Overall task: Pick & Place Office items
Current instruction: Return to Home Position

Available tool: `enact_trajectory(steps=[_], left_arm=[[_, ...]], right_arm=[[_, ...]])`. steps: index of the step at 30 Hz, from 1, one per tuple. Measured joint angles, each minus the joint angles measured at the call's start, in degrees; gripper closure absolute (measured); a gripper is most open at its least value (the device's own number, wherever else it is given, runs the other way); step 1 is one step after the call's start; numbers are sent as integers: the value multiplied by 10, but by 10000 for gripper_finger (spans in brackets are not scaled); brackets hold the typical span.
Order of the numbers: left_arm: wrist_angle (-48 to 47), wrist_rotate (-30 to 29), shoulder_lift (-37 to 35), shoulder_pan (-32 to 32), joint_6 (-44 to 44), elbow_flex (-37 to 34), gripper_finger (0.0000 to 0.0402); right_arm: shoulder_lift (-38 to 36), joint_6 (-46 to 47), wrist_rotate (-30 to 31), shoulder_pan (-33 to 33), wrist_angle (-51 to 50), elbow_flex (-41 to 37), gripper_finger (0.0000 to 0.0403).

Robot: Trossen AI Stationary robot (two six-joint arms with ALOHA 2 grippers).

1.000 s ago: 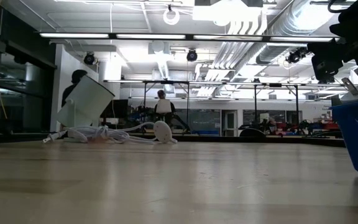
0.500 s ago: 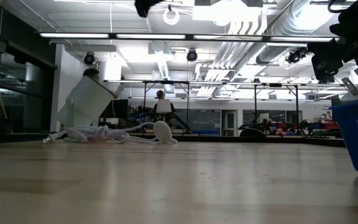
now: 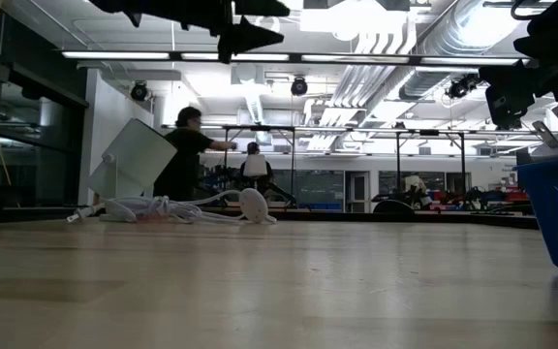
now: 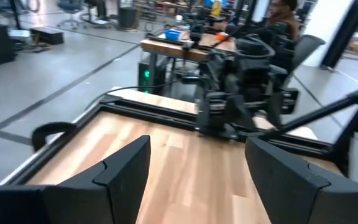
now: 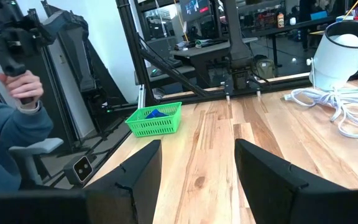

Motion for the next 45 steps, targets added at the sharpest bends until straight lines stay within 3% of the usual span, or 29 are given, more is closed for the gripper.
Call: enact_trajectory(steps=[15,23,32,45], left_arm=[[-5,11,0,29,-21,0,146],[-36,24,-37,29,11,0,146],[-112,23,-109,29,27,-12,146],[-112,-31,-294,26,24,-156,146]], right_arm=[[0,0,0,0,0,0,213],[0,0,1,0,0,0,213],[0,0,2,0,0,0,213],[0,0,2,0,0,0,213]])
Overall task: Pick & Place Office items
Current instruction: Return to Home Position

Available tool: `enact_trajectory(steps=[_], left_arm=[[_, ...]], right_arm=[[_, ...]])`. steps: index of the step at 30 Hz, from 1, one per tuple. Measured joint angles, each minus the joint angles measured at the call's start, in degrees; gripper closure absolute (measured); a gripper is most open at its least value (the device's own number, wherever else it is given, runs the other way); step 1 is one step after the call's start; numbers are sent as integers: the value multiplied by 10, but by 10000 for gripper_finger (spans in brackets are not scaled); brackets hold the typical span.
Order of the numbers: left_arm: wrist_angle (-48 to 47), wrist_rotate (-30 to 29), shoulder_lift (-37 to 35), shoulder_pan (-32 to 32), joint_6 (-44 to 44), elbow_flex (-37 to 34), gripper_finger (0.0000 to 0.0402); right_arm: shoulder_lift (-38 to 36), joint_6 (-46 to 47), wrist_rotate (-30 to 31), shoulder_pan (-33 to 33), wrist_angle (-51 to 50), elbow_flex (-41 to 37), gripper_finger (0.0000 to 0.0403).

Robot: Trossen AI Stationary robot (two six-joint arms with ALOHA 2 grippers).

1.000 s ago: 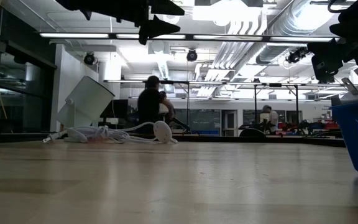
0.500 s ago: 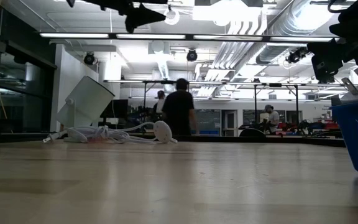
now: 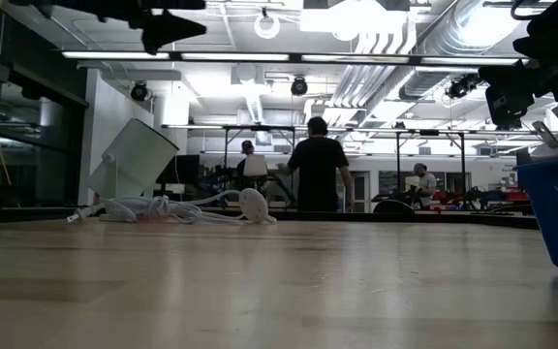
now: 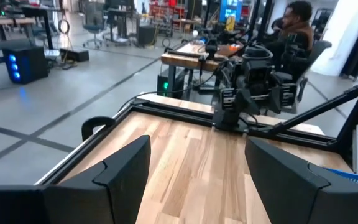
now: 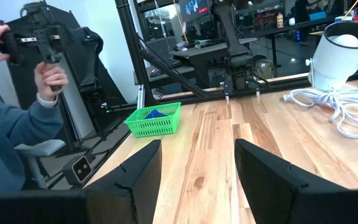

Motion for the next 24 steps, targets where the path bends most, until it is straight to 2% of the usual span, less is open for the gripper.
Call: enact_trajectory(steps=[15,24], left_arm=[[5,-3,-228,0,-2,-162,146],[14,-3,-334,0,-12,-234,146]], right_arm=[[0,0,0,0,0,0,213],[0,0,0,0,0,0,213]])
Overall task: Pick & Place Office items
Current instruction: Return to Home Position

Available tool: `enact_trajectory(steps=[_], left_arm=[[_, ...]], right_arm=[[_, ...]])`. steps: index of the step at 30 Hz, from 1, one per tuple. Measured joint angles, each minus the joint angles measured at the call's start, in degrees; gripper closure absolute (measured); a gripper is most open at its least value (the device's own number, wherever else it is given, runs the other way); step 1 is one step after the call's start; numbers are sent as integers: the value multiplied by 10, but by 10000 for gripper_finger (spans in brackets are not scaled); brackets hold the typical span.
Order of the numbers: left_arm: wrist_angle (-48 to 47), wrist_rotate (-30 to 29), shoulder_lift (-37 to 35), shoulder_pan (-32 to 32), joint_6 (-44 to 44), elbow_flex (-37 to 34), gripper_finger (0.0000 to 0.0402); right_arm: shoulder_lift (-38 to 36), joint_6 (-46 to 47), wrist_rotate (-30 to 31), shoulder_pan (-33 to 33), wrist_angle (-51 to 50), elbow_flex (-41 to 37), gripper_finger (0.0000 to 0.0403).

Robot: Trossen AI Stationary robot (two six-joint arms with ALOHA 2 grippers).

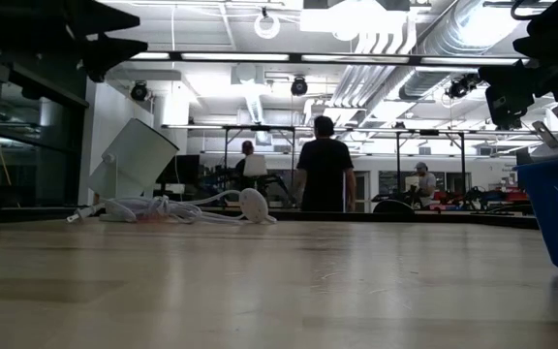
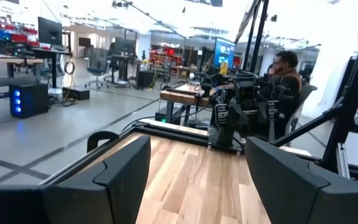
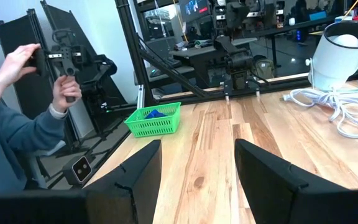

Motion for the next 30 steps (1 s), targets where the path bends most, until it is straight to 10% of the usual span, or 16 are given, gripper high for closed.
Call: enact_trajectory(steps=[30], left_arm=[[62,-15,-106,0,-36,-132,146]], right_arm=[[0,0,0,0,0,0,213]])
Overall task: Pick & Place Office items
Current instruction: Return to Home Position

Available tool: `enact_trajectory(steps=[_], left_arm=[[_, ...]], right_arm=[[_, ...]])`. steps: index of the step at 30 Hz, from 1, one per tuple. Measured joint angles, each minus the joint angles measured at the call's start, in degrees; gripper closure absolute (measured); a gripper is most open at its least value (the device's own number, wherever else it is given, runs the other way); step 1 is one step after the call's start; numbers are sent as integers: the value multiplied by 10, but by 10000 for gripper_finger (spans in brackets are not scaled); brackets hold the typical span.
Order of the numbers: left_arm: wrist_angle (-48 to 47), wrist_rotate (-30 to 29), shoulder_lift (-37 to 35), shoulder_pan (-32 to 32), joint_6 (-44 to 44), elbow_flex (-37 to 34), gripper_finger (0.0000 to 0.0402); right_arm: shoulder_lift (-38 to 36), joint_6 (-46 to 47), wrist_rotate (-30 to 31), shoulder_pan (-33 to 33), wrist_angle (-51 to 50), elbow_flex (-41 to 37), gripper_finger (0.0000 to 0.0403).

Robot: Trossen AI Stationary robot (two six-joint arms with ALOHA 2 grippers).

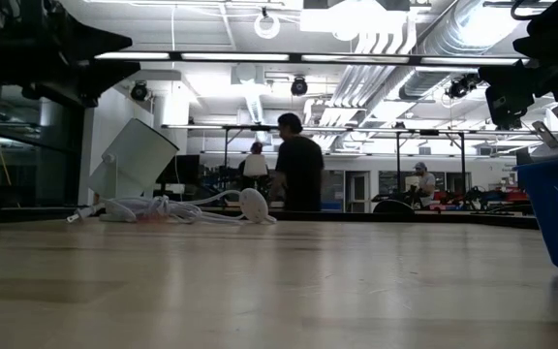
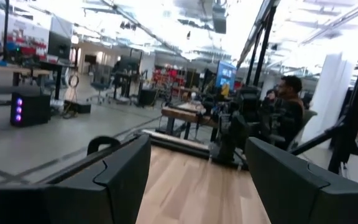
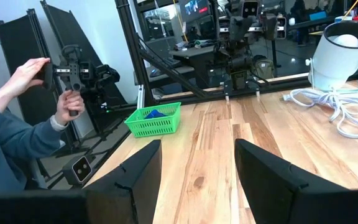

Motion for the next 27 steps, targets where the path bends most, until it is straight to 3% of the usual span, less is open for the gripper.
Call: enact_trajectory(steps=[27], left_arm=[[-154,6,0,6,-40,8,146]], right_arm=[[0,0,0,0,0,0,213]])
